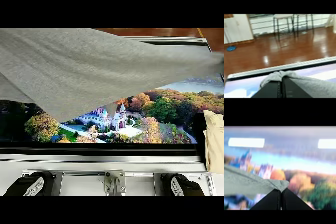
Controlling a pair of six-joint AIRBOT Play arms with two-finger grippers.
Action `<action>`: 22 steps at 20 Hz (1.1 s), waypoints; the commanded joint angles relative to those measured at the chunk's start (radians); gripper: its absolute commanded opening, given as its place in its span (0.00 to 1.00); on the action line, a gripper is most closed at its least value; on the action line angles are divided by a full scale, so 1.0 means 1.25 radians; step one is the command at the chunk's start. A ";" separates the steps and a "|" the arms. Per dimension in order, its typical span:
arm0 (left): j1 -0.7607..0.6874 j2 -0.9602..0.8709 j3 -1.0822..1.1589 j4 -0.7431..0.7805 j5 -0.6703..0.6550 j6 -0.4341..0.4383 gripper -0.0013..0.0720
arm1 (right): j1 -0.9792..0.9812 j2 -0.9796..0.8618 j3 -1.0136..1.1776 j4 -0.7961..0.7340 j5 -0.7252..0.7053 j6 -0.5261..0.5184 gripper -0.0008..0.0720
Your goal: Fold the shirts.
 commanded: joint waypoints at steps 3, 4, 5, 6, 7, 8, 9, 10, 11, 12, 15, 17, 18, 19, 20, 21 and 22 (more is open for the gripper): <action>0.002 -0.058 0.005 0.105 -0.013 0.000 0.06 | 0.016 -0.028 -0.095 -0.016 0.236 0.077 0.09; 0.002 -0.087 0.005 0.090 -0.014 0.000 0.06 | 0.036 -0.028 -0.147 -0.023 0.234 0.087 0.09; 0.002 -0.122 0.005 0.059 -0.017 0.000 0.06 | 0.059 -0.028 -0.204 -0.033 0.225 0.097 0.09; 0.002 -0.159 0.005 0.009 -0.022 0.000 0.06 | 0.087 -0.028 -0.271 -0.044 0.201 0.100 0.09; -0.003 -0.203 0.005 -0.051 -0.025 0.000 0.06 | 0.113 -0.029 -0.335 -0.051 0.160 0.101 0.09; -0.014 -0.247 0.005 -0.100 -0.027 0.001 0.06 | 0.136 -0.032 -0.402 -0.053 0.099 0.103 0.09; -0.033 -0.292 0.005 -0.136 -0.027 0.001 0.06 | 0.152 -0.042 -0.454 -0.053 0.038 0.103 0.09; -0.062 -0.344 0.005 -0.154 -0.027 0.001 0.06 | 0.164 -0.059 -0.498 -0.052 -0.024 0.104 0.09; -0.095 -0.397 0.005 -0.155 -0.027 0.001 0.06 | 0.164 -0.083 -0.524 -0.049 -0.072 0.104 0.09; -0.128 -0.446 0.005 -0.155 -0.027 0.005 0.06 | 0.164 -0.114 -0.539 -0.046 -0.113 0.104 0.09; -0.213 -0.602 0.005 -0.155 -0.028 0.015 0.06 | 0.164 -0.210 -0.542 -0.045 -0.193 0.103 0.09; -0.252 -0.691 0.005 -0.155 -0.045 0.004 0.06 | 0.164 -0.269 -0.542 -0.047 -0.229 0.103 0.09; -0.263 -0.727 0.005 -0.155 -0.067 -0.022 0.06 | 0.164 -0.293 -0.542 -0.046 -0.249 0.103 0.09; -0.267 -0.757 0.005 -0.154 -0.102 -0.058 0.09 | 0.164 -0.314 -0.542 -0.046 -0.268 0.103 0.09; -0.265 -0.775 0.005 -0.148 -0.139 -0.114 0.37 | 0.164 -0.333 -0.542 -0.046 -0.285 0.103 0.09; -0.255 -0.782 0.005 -0.113 -0.179 -0.194 0.91 | 0.164 -0.346 -0.542 -0.046 -0.295 0.103 0.09; -0.233 -0.776 0.006 -0.058 -0.235 -0.238 1.00 | 0.164 -0.355 -0.542 -0.047 -0.301 0.102 0.10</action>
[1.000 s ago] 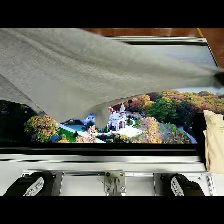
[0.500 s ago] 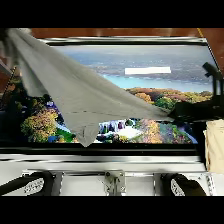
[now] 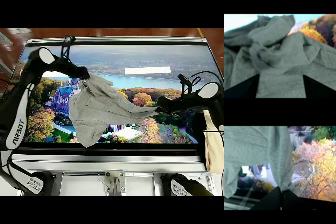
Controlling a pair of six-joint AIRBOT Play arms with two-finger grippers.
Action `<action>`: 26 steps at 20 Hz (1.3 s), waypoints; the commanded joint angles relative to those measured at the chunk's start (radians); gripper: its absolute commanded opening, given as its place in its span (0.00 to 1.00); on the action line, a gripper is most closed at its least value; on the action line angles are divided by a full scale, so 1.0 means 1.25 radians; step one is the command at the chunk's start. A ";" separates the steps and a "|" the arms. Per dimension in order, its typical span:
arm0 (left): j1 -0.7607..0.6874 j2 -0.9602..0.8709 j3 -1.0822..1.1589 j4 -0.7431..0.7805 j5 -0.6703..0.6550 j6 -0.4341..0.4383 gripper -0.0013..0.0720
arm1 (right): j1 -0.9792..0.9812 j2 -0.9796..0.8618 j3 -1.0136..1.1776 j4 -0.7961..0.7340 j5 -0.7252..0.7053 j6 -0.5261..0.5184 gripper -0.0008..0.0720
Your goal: Fold the shirts.
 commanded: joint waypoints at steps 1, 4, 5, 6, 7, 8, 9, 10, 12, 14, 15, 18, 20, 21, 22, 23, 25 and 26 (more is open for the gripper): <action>0.039 -0.031 0.004 0.111 -0.176 -0.137 1.00 | 0.001 -0.051 -0.004 0.001 -0.054 -0.007 0.09; 0.175 0.064 0.004 0.131 -0.295 -0.122 1.00 | 0.001 -0.051 -0.004 -0.002 -0.035 -0.031 0.09; 0.227 0.099 0.003 0.131 -0.341 -0.103 0.99 | 0.001 -0.051 -0.004 -0.008 -0.030 -0.036 0.09; 0.271 0.128 -0.015 0.130 -0.393 -0.093 0.99 | 0.001 -0.051 -0.004 -0.015 -0.029 -0.038 0.10; 0.313 0.160 -0.061 0.121 -0.443 -0.079 0.99 | 0.001 -0.051 -0.004 -0.016 -0.030 -0.049 0.09; 0.350 0.193 -0.136 0.103 -0.463 -0.074 0.99 | 0.001 -0.051 -0.004 -0.018 -0.030 -0.056 0.10; 0.379 0.226 -0.225 0.075 -0.447 -0.074 0.99 | 0.001 -0.051 -0.004 -0.022 -0.030 -0.058 0.09; 0.400 0.262 -0.334 0.033 -0.396 -0.074 0.99 | 0.001 -0.052 -0.004 -0.024 -0.031 -0.061 0.09; 0.410 0.314 -0.534 -0.063 -0.268 -0.073 0.99 | 0.001 -0.052 -0.004 -0.027 -0.042 -0.067 0.10; 0.386 0.327 -0.683 -0.158 -0.152 -0.057 0.99 | 0.001 -0.052 -0.004 -0.029 -0.064 -0.067 0.09; 0.364 0.323 -0.737 -0.181 -0.103 -0.052 0.99 | 0.001 -0.052 -0.004 -0.029 -0.078 -0.067 0.09; 0.292 0.305 -0.827 -0.212 0.033 -0.052 0.99 | 0.001 -0.052 -0.004 -0.028 -0.107 -0.066 0.10; 0.262 0.291 -0.829 -0.247 0.094 -0.052 0.99 | 0.001 -0.052 -0.004 -0.029 -0.110 -0.067 0.10; 0.250 0.284 -0.829 -0.272 0.117 -0.046 0.99 | 0.001 -0.051 -0.004 -0.032 -0.108 -0.067 0.09; 0.237 0.274 -0.829 -0.294 0.139 -0.043 0.99 | 0.001 -0.052 -0.004 -0.037 -0.107 -0.067 0.10; 0.226 0.265 -0.829 -0.310 0.157 -0.039 0.99 | 0.001 -0.051 -0.004 -0.037 -0.108 -0.067 0.10; 0.207 0.248 -0.829 -0.334 0.193 -0.034 0.99 | 0.001 -0.051 -0.004 -0.035 -0.103 -0.067 0.10; 0.198 0.244 -0.829 -0.348 0.214 -0.034 0.99 | 0.001 -0.051 -0.004 -0.034 -0.098 -0.066 0.10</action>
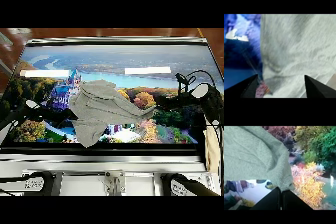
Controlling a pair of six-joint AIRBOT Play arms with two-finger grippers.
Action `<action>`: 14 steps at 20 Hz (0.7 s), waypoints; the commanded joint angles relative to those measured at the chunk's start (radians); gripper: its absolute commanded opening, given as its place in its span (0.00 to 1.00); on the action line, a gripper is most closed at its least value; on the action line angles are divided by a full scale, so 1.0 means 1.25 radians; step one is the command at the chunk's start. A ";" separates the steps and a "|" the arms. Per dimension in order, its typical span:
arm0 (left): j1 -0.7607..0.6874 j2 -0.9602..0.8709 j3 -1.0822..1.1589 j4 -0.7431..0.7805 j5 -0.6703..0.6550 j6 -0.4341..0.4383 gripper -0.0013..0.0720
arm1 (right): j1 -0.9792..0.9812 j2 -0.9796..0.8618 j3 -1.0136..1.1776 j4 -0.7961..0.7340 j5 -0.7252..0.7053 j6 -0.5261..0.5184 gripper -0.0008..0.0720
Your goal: Fold the shirts.
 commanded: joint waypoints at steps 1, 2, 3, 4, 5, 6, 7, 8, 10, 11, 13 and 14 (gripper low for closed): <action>-0.036 -0.020 -0.010 -0.062 0.104 0.007 0.87 | 0.000 0.000 0.000 0.000 0.009 0.000 0.10; -0.040 -0.020 -0.009 -0.068 0.117 0.007 0.55 | 0.000 0.000 0.000 0.000 0.012 0.000 0.10; -0.042 -0.020 -0.005 -0.070 0.117 0.008 0.19 | 0.000 0.000 0.000 0.001 0.013 0.001 0.10; -0.043 -0.014 0.004 -0.071 0.108 0.026 0.06 | 0.000 0.000 0.000 0.008 0.013 0.001 0.09; -0.044 0.009 0.016 -0.070 0.100 0.045 0.06 | 0.000 0.001 0.000 0.026 0.013 0.000 0.09; -0.045 0.049 0.028 -0.070 0.096 0.071 0.06 | 0.000 0.009 0.001 0.051 0.002 -0.002 0.09; -0.044 0.113 0.048 -0.069 0.096 0.122 0.06 | 0.000 0.023 0.005 0.089 -0.012 -0.016 0.09; -0.041 0.189 0.077 -0.053 0.096 0.160 0.06 | 0.000 0.046 0.018 0.141 -0.034 -0.055 0.09; -0.020 0.362 0.178 0.010 0.112 0.177 0.06 | 0.000 0.107 0.073 0.209 -0.075 -0.126 0.09; -0.001 0.449 0.249 0.039 0.140 0.177 0.06 | 0.000 0.144 0.113 0.219 -0.105 -0.143 0.09; 0.041 0.584 0.402 0.075 0.236 0.177 0.06 | 0.000 0.231 0.216 0.200 -0.203 -0.150 0.09; 0.061 0.630 0.475 0.079 0.280 0.177 0.06 | 0.000 0.270 0.263 0.174 -0.256 -0.149 0.09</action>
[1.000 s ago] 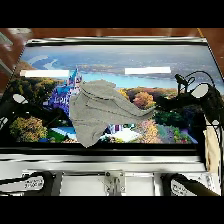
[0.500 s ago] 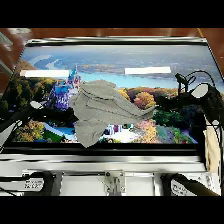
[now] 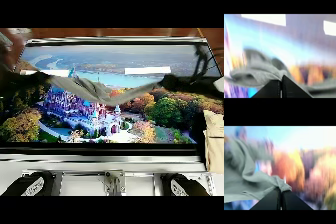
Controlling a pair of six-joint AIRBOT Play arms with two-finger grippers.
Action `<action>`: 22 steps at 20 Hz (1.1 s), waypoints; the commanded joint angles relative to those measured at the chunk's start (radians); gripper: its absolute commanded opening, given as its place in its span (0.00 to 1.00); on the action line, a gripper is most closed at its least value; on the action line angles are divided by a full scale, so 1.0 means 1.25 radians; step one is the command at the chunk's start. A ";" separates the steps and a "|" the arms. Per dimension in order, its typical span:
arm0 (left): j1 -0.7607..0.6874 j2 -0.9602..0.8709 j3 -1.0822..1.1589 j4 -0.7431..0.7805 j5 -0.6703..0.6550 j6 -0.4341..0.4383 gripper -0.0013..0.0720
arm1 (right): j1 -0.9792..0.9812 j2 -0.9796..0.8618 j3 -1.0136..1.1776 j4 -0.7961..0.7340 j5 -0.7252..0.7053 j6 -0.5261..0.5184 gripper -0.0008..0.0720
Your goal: Fold the shirts.
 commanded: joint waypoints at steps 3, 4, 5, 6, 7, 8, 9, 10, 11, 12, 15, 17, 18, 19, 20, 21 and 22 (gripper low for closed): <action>0.080 0.231 0.390 0.056 0.097 0.020 0.06 | -0.001 0.194 0.217 -0.097 -0.196 -0.032 0.09; 0.081 0.233 0.441 0.056 0.055 0.018 0.06 | -0.001 0.219 0.240 -0.136 -0.169 -0.029 0.09; 0.081 0.233 0.480 0.061 -0.001 0.012 0.06 | -0.001 0.237 0.255 -0.166 -0.135 -0.015 0.09; 0.081 0.233 0.498 0.070 -0.052 -0.004 0.06 | -0.001 0.256 0.260 -0.190 -0.103 0.006 0.09; 0.081 0.235 0.500 0.084 -0.100 -0.029 0.06 | -0.001 0.272 0.259 -0.207 -0.071 0.022 0.09; 0.081 0.235 0.500 0.101 -0.143 -0.050 0.06 | -0.001 0.283 0.259 -0.219 -0.045 0.028 0.09; 0.081 0.234 0.500 0.110 -0.179 -0.066 0.06 | -0.001 0.292 0.259 -0.226 -0.024 0.028 0.09; 0.081 0.234 0.500 0.113 -0.199 -0.066 0.06 | -0.001 0.300 0.259 -0.231 -0.015 0.028 0.09; 0.081 0.237 0.500 0.112 -0.208 -0.066 0.06 | -0.001 0.309 0.259 -0.231 -0.013 0.029 0.09; 0.081 0.242 0.500 0.112 -0.207 -0.066 0.06 | -0.001 0.320 0.259 -0.231 -0.014 0.029 0.09; 0.081 0.265 0.500 0.112 -0.207 -0.067 0.06 | -0.001 0.355 0.259 -0.231 -0.014 0.035 0.09; 0.081 0.281 0.500 0.112 -0.207 -0.067 0.06 | -0.001 0.383 0.259 -0.239 -0.014 0.035 0.09; 0.081 0.290 0.500 0.112 -0.207 -0.074 0.06 | -0.001 0.398 0.259 -0.250 -0.013 0.035 0.09; 0.081 0.297 0.500 0.113 -0.208 -0.078 0.06 | -0.001 0.412 0.259 -0.264 -0.010 0.039 0.09; 0.081 0.304 0.500 0.113 -0.208 -0.078 0.06 | -0.001 0.428 0.259 -0.286 -0.003 0.055 0.09; 0.081 0.310 0.500 0.119 -0.209 -0.078 0.06 | -0.001 0.442 0.259 -0.315 0.011 0.083 0.09; 0.081 0.315 0.500 0.126 -0.221 -0.079 0.06 | -0.001 0.453 0.260 -0.342 0.033 0.107 0.09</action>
